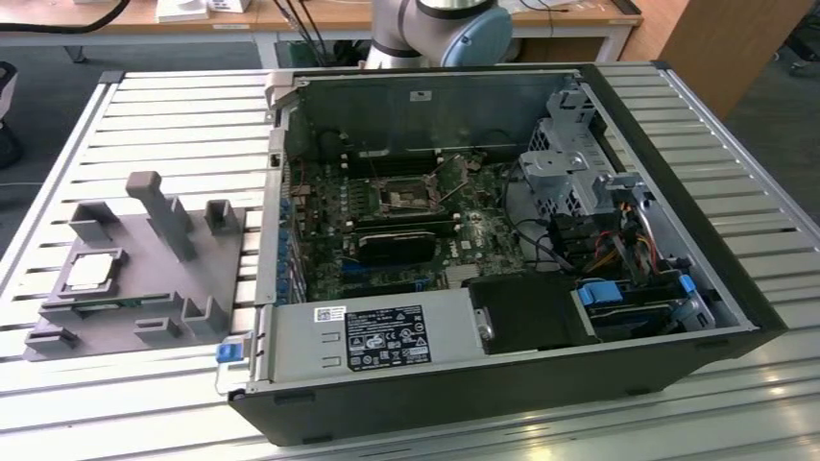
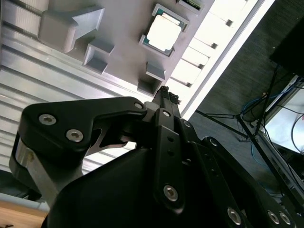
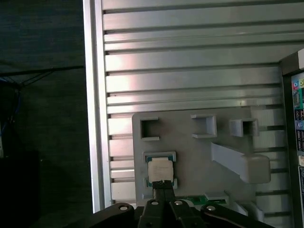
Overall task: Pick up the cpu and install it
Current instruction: 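Pick up the cpu and move it towards the insertion slot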
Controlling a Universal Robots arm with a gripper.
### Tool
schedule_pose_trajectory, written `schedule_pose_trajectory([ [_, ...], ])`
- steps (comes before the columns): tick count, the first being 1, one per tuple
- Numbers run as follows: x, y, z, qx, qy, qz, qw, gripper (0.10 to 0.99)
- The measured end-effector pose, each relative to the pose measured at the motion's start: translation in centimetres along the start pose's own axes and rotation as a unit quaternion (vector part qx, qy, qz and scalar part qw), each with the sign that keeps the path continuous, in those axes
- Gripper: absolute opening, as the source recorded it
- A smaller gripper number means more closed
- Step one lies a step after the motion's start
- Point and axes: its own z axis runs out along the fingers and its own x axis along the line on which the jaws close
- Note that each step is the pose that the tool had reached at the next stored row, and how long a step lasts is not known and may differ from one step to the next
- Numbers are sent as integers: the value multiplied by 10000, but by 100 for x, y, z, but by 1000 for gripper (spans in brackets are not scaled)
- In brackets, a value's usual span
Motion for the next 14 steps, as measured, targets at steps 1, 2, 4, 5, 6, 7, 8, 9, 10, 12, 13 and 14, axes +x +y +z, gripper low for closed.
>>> schedule_pose_trajectory([
  [1,0,0,5,0,-1,1,10000,106],
  [2,0,-1,10,0,-1,1,10000,106],
  [4,0,-2,23,0,1,1,10000,106],
  [5,0,-2,30,0,2,1,10000,106],
  [6,0,-2,38,0,2,1,10000,106],
  [7,0,-3,44,0,2,1,10000,106],
  [8,0,-3,50,0,3,0,10000,106],
  [9,0,-3,57,0,3,1,10000,106],
  [10,-1,-4,64,0,3,1,10000,106],
  [12,-1,-4,78,0,2,1,10000,106],
  [13,-1,-5,85,0,3,1,10000,106],
  [14,-1,-5,93,0,2,1,10000,106],
])
